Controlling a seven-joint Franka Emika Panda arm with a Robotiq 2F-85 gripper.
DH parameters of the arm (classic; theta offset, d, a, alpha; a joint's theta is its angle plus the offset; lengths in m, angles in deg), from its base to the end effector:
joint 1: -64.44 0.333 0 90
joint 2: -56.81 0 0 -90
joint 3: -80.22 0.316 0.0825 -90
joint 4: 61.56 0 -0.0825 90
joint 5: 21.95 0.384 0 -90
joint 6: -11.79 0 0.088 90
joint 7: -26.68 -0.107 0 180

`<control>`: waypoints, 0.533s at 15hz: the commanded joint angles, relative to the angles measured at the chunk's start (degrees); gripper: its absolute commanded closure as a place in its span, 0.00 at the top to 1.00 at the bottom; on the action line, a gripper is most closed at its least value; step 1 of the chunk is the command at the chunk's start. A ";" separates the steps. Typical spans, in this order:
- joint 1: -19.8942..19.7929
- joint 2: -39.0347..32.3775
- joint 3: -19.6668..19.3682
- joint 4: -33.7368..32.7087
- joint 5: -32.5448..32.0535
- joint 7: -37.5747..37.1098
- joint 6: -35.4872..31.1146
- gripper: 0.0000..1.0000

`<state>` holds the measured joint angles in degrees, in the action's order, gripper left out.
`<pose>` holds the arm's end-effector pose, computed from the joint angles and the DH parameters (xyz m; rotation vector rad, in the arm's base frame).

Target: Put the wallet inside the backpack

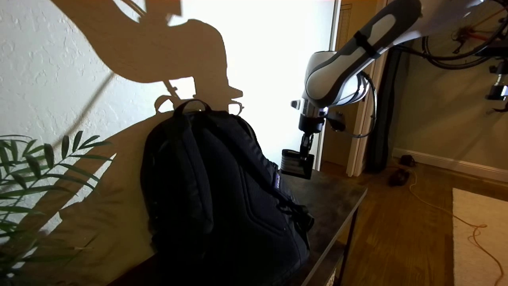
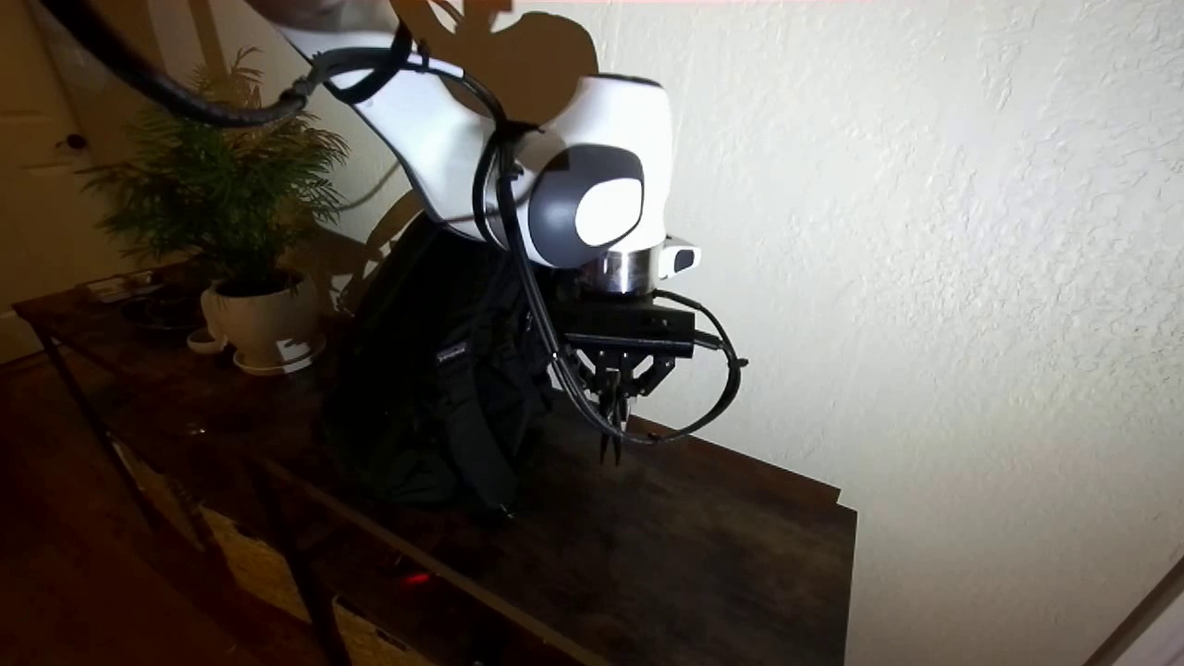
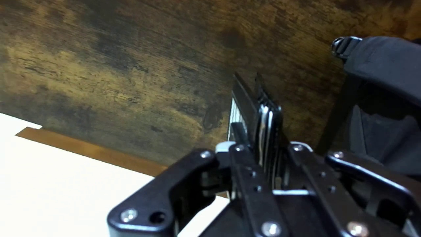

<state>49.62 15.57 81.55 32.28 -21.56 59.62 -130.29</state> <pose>0.6805 -0.1654 0.2072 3.0641 0.5065 0.1867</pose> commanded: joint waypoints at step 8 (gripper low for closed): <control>5.84 13.34 -3.41 7.70 -7.57 -11.48 1.23 0.05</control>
<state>53.29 23.46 79.82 35.46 -26.74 51.86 -130.27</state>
